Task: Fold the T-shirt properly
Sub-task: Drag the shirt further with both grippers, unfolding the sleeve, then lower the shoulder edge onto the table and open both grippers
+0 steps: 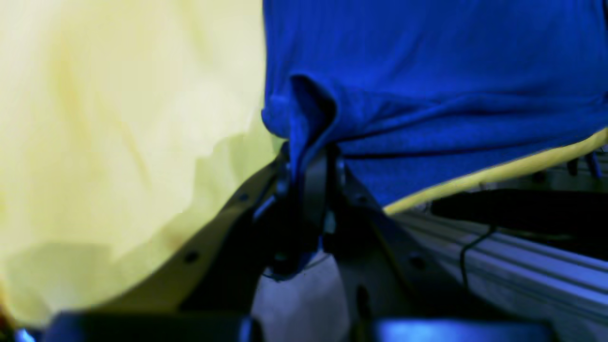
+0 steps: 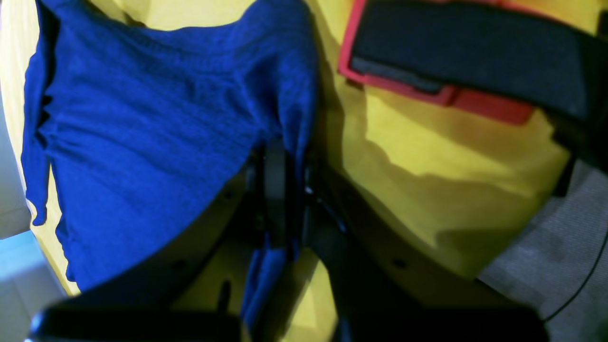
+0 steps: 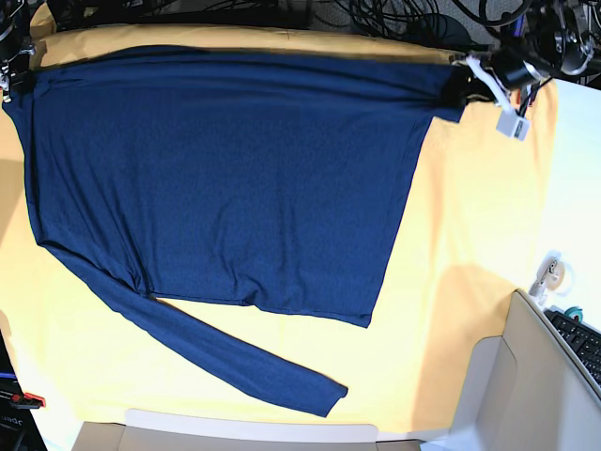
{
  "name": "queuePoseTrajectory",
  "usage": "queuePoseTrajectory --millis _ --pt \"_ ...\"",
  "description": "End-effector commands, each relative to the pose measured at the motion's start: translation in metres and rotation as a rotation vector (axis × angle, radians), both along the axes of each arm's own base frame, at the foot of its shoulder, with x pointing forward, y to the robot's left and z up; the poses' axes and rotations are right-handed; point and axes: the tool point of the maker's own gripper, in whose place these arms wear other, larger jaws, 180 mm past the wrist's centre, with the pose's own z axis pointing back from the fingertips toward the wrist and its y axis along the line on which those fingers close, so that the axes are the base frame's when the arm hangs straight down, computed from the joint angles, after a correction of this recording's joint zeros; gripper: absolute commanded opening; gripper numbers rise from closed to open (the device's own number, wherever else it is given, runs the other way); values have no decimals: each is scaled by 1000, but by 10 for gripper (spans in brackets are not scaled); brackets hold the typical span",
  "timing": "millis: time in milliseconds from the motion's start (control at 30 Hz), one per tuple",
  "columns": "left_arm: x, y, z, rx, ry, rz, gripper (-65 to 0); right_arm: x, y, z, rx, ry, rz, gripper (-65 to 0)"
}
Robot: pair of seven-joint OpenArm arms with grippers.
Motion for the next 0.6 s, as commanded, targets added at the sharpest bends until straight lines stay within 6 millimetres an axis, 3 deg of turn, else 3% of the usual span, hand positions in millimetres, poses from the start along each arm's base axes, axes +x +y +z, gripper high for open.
queuePoseTrajectory --millis 0,333,567 --pt "6 5 7 21 -15 -5 -649 4 -10 12 -44 -16 -3 -650" --pt "42 -6 20 17 -65 -48 -646 13 -4 11 -28 -46 -7 -650" --pt "44 -21 18 1 -61 -92 -620 13 4 4 -1 -53 -18 -650"
